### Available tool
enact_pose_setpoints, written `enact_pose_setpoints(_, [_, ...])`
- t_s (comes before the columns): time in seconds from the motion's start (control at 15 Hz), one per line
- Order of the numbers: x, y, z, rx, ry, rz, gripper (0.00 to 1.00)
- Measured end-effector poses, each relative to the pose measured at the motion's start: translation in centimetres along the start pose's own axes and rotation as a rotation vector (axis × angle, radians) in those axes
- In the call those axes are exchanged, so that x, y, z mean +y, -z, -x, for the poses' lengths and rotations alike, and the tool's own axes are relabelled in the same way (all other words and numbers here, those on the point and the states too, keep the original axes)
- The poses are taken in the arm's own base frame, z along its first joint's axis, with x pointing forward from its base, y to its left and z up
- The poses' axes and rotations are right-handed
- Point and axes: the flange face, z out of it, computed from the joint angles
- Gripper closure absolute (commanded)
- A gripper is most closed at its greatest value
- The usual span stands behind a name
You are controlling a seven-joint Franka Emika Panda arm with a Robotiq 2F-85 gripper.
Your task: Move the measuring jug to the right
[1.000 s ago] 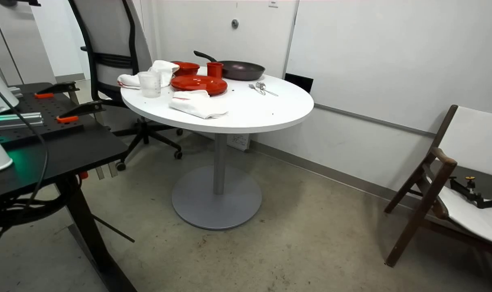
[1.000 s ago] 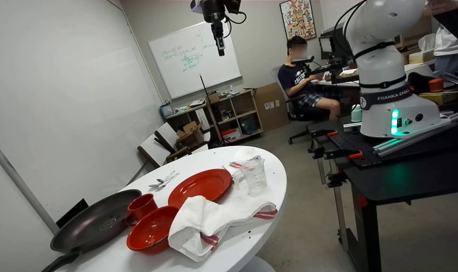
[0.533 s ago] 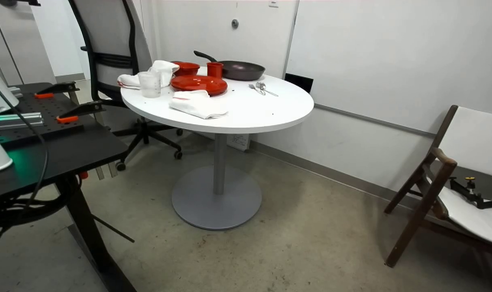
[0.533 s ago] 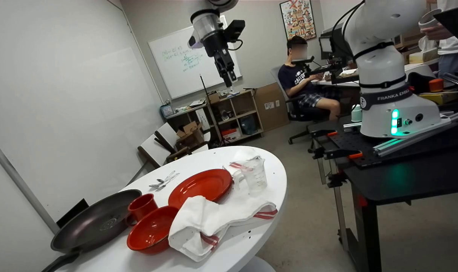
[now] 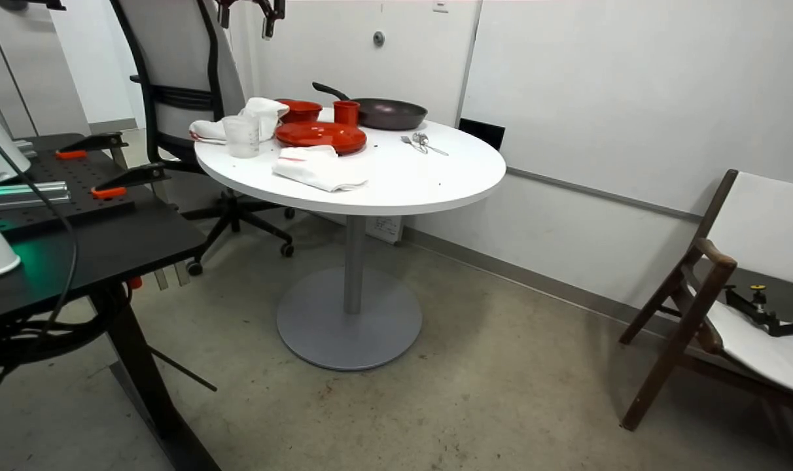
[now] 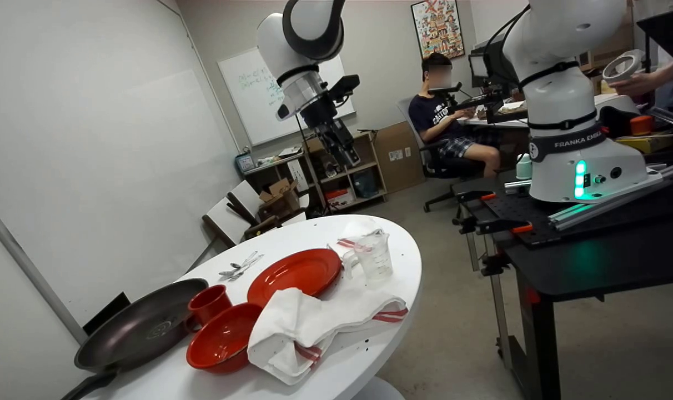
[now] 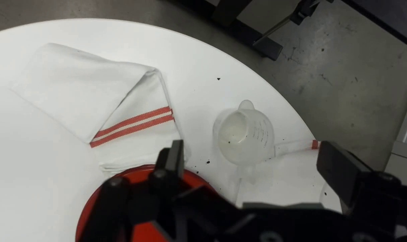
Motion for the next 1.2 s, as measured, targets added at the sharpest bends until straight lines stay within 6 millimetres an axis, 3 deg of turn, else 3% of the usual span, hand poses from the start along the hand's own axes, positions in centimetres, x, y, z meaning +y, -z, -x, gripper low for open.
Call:
enact_pose_setpoints(0.53, [-2.2,-8.9,-5.7,-0.049,0.135,-0.010,0.00])
enact_pose_setpoints(0.87, [-2.0,-10.8,-7.7,-0.038,0.159,0.003,0.00])
enact_pose_setpoints(1.2, [-0.7,-12.4,-8.0,-0.071,0.183,0.032,0.00])
